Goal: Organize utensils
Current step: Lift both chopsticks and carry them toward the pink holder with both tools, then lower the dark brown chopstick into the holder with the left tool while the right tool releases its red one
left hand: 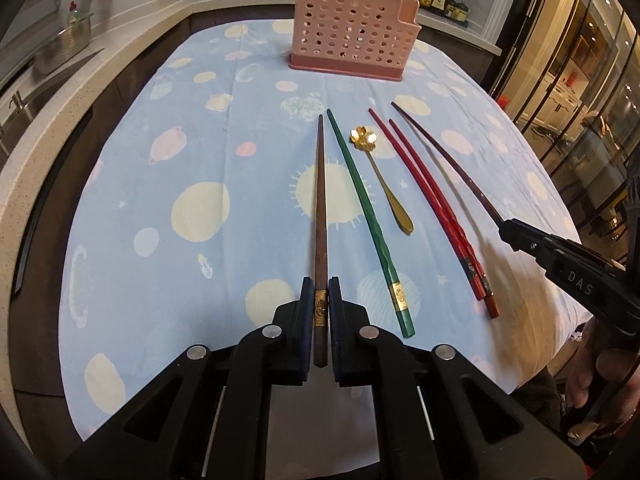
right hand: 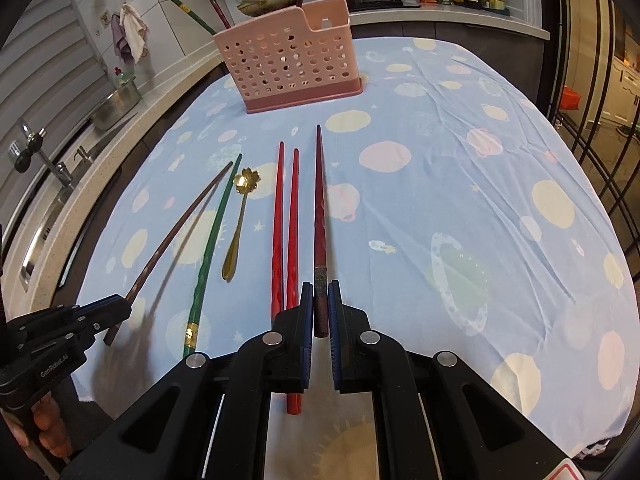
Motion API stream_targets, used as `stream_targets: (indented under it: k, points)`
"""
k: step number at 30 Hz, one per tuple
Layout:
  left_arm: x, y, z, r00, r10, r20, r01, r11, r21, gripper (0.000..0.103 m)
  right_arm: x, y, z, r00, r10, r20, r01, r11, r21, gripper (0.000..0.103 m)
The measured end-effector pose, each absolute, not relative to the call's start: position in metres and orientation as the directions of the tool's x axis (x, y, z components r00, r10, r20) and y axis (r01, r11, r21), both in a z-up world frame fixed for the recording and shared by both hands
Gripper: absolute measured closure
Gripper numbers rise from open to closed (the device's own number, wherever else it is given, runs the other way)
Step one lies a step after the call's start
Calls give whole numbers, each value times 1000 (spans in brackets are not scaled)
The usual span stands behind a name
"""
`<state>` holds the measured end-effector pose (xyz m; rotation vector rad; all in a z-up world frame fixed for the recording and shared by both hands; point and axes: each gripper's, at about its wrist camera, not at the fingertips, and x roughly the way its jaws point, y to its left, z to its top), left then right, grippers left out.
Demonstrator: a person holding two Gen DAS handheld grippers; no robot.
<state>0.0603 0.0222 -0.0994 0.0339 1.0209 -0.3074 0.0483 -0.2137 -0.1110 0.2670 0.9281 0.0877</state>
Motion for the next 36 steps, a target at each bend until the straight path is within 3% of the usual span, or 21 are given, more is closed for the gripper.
stream_targets:
  k: [18, 36]
  points:
    - [107, 42, 7, 690, -265, -674, 228, 963, -145, 96, 67, -237, -9, 771, 178, -611, 8, 958, 288, 96]
    - [164, 17, 96, 795, -311, -521, 290, 949, -124, 96, 113, -246, 74, 871, 181, -456, -59, 961, 269, 96]
